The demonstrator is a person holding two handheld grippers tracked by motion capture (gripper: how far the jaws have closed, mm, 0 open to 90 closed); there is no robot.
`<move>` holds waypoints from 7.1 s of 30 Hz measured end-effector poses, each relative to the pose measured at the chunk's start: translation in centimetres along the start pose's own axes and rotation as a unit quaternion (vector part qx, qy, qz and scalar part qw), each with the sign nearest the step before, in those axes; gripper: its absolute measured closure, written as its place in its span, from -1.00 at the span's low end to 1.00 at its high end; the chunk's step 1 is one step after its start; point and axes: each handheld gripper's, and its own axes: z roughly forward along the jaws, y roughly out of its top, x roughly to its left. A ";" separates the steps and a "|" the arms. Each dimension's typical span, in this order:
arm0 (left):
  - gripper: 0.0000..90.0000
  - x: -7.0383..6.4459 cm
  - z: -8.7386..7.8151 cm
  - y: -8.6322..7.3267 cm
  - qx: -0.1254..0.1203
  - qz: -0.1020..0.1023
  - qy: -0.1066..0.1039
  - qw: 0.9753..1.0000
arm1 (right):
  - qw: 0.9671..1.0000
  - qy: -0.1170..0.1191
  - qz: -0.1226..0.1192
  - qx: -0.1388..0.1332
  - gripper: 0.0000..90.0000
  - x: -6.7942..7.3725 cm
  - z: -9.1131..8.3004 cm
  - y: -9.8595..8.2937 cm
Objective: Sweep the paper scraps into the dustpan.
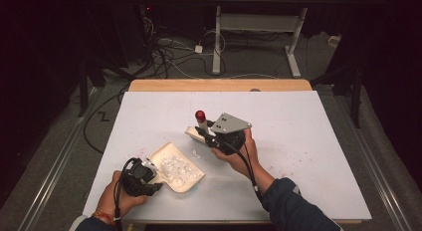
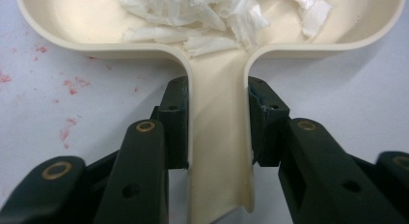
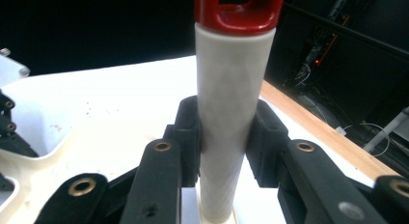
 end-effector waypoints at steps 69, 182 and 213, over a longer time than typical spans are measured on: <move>0.41 -0.3 0.0 0.1 0.010 0.003 0.005 1.000 | 0.998 0.065 0.012 0.005 0.57 2.5 -2.3 0.5; 0.41 -1.4 0.4 0.7 -0.001 0.029 0.009 1.000 | 0.997 -0.022 0.065 -0.016 0.57 -3.5 -12.4 -2.8; 0.41 0.3 0.9 2.4 -0.064 -0.039 0.020 0.997 | 0.995 -0.009 0.104 -0.009 0.57 -7.2 -22.5 -6.3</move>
